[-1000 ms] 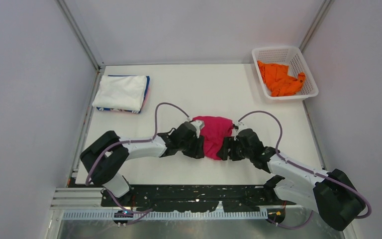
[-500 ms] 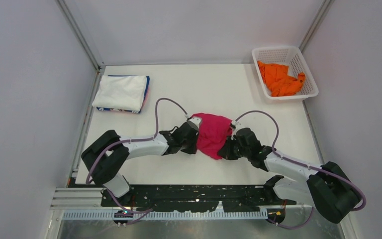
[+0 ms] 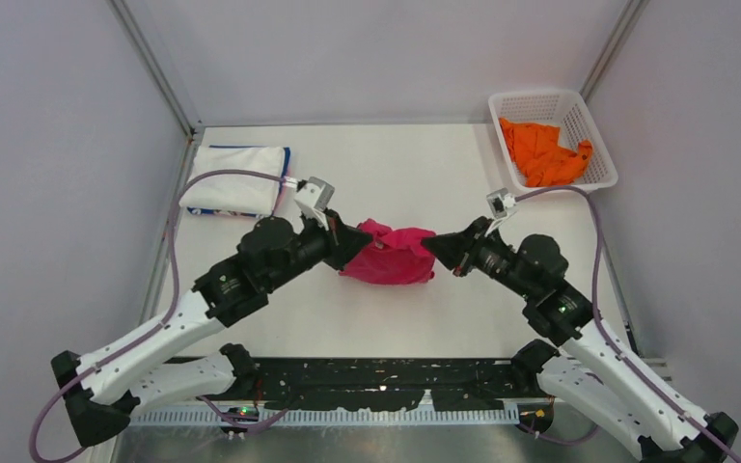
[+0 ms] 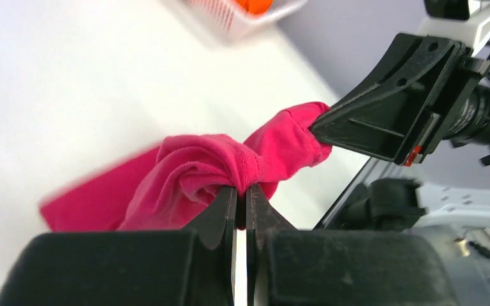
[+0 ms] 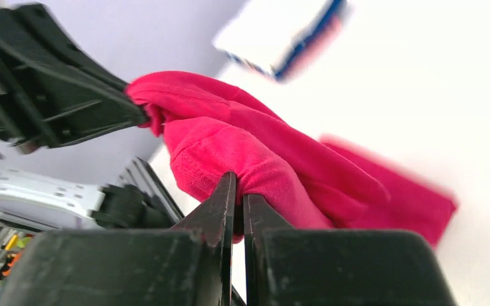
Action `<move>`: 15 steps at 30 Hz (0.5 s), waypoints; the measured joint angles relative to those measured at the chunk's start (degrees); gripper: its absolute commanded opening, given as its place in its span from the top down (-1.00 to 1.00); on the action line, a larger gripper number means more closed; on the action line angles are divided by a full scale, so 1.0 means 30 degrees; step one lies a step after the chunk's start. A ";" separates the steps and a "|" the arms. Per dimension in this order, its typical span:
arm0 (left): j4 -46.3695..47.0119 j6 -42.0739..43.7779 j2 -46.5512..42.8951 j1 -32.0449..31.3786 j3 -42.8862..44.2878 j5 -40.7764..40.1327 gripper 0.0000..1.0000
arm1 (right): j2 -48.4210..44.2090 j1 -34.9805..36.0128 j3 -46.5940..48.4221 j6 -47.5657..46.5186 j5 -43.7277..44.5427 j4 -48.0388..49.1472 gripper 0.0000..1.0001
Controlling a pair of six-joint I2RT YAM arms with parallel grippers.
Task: Fold and stack the t-shirts
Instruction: Flatten out the tshirt
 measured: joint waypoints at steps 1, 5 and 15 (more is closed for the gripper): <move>-0.0080 0.0197 -0.0430 0.0000 0.0605 0.0007 1.00 | -0.0328 0.0000 0.0918 -0.0051 -0.0138 -0.0124 0.89; -0.0576 0.0874 -0.0940 0.0000 0.3745 0.0007 1.00 | -0.0641 0.0000 0.4852 -0.0328 -0.0576 -0.0517 0.89; -0.3432 0.3439 0.0160 -0.0022 1.2837 -0.0131 1.00 | 0.2907 0.0022 1.6407 -0.1246 -0.1326 -0.4116 0.89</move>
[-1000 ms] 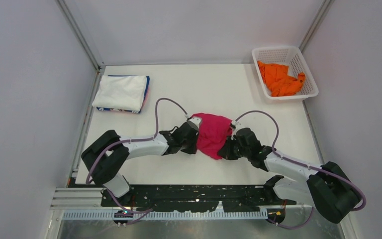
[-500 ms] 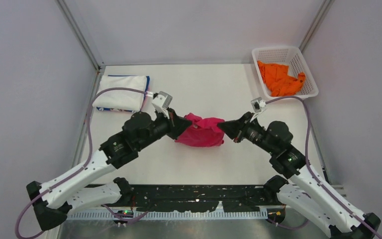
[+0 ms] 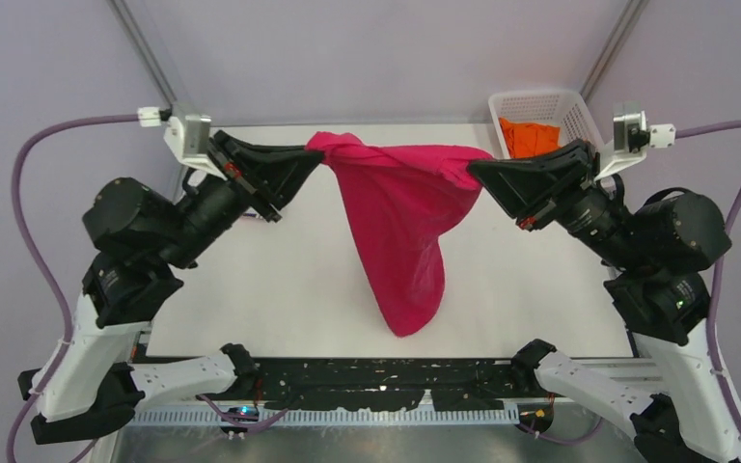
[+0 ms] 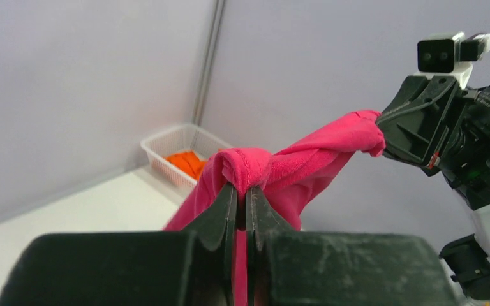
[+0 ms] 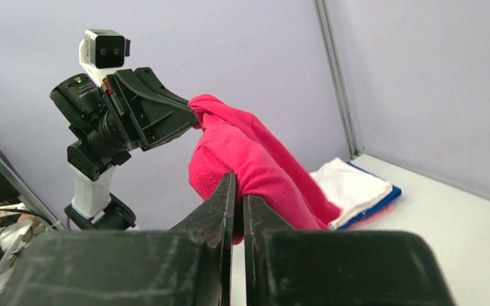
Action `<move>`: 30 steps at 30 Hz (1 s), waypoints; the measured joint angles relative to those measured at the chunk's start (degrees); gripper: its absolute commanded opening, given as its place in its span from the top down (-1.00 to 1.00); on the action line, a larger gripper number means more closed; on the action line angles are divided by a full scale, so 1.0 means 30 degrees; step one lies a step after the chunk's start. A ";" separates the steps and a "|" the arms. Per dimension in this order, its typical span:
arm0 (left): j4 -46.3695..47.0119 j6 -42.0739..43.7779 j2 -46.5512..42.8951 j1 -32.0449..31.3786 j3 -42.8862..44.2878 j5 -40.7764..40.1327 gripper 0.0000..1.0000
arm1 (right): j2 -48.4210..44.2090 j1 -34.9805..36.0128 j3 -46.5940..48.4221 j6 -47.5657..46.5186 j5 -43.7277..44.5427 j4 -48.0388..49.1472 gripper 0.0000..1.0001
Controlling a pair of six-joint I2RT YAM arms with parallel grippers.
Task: Fold and stack the t-shirts
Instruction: Flatten out the tshirt
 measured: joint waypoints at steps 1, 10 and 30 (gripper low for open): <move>-0.0401 0.0328 0.0328 0.0000 0.1166 -0.0080 1.00 | 0.0481 0.0007 0.1013 -0.0051 -0.0182 -0.0328 0.89; -0.2681 0.2586 0.2601 -0.0117 0.7322 -0.2084 1.00 | 0.4299 0.0102 0.8619 -0.1552 -0.0401 -0.3519 0.90; -0.4036 0.7395 1.5584 0.4510 1.6721 -1.0528 1.00 | 1.6793 -0.0991 1.7267 -0.9420 1.1825 -0.5413 0.89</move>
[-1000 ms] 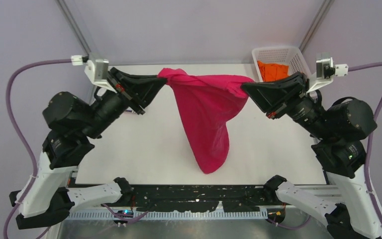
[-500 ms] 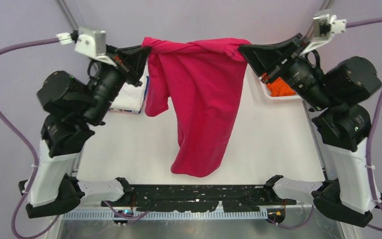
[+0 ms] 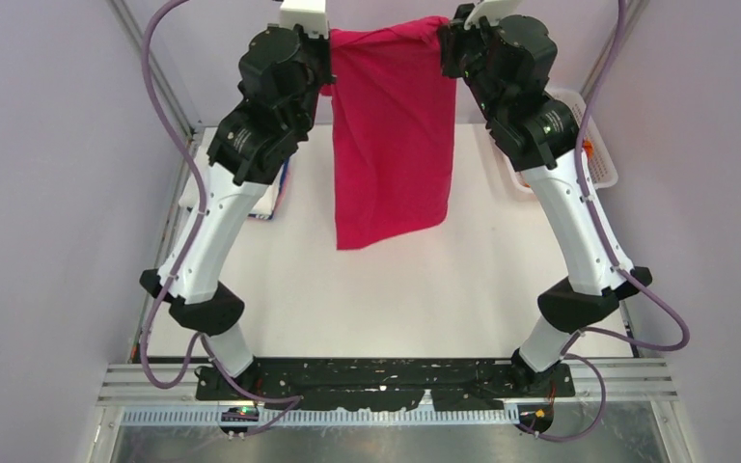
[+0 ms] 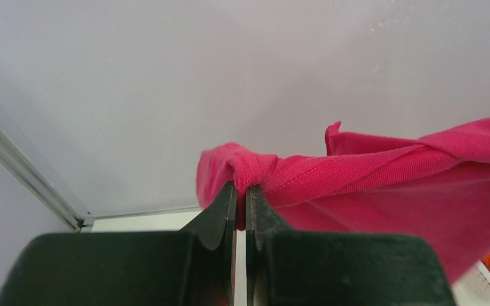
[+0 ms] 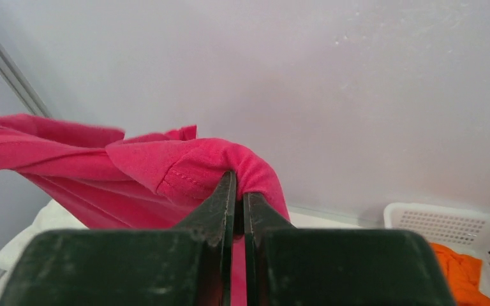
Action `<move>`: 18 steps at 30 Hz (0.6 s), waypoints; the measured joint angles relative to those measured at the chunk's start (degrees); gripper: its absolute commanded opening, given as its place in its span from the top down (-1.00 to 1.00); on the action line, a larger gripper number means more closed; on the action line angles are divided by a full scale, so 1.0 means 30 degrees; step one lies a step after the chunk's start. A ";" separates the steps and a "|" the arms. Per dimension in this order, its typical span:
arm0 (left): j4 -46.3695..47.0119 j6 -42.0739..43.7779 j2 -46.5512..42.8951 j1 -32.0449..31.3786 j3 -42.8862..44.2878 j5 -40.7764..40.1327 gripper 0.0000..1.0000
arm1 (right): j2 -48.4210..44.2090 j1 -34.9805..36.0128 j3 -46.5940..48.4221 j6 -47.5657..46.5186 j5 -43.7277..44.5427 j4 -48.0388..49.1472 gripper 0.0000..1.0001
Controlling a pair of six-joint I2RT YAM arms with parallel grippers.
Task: Fold and stack the t-shirts
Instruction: Flatten out the tshirt
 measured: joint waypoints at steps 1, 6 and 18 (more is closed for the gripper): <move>0.0124 0.0087 -0.0124 -0.0007 -0.0109 0.0000 1.00 | 0.0102 -0.0058 0.0087 -0.0204 0.0124 0.0022 0.89; 0.1384 -0.0342 -0.4379 -0.0204 -0.5843 0.0510 1.00 | -0.2594 0.0073 -0.3716 -0.0299 -0.0197 0.1282 0.89; 0.5668 -1.0382 -1.5686 -0.2943 -3.1707 0.3555 0.54 | -1.5329 0.0219 -2.9645 0.7271 -0.4546 0.5712 0.82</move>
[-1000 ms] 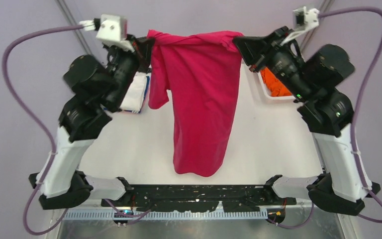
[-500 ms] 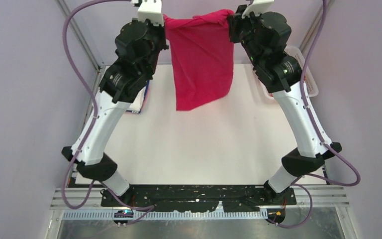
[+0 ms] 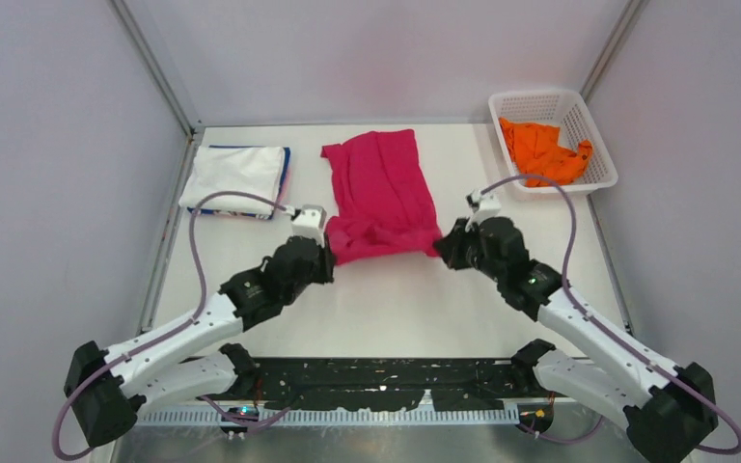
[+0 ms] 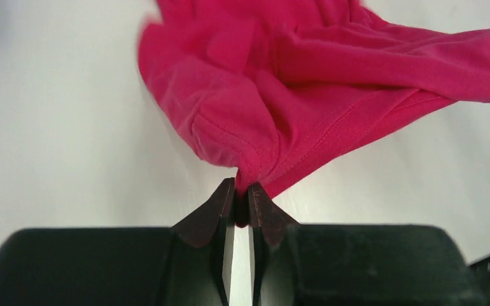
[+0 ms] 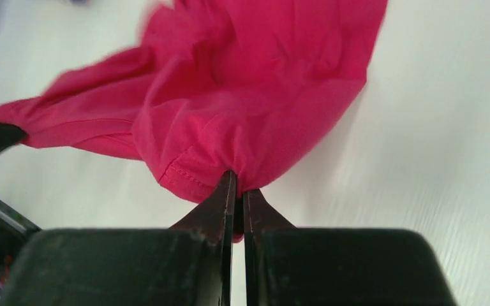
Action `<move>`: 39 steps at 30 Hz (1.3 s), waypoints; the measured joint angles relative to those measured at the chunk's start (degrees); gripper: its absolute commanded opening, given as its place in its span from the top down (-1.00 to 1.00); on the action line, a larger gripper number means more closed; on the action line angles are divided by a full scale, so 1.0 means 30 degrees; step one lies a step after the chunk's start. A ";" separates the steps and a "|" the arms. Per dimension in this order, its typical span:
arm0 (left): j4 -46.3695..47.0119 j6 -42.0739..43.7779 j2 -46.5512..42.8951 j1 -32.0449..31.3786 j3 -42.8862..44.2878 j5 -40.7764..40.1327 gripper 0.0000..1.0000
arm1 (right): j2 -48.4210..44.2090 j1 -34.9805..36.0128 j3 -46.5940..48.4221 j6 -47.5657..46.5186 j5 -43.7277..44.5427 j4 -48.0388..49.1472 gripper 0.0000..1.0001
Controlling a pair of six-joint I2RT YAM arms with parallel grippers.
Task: Fold and stack the t-shirts
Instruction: Flatten out the tshirt
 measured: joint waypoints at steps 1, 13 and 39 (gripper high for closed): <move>-0.0058 -0.0874 0.0117 -0.0211 -0.1486 0.0554 0.28 | 0.0117 -0.0051 -0.2186 0.0867 -0.0729 0.0226 0.78; 0.0474 -0.3177 -0.1537 -0.1880 -0.5442 0.4721 -0.99 | -0.1785 -0.0131 -0.5486 0.3286 -0.1574 -0.2725 -0.91; 0.1989 -0.0794 2.1019 0.7562 1.3085 1.3748 -0.99 | 0.9435 0.1326 -0.4014 0.5042 -0.5136 0.4947 -0.91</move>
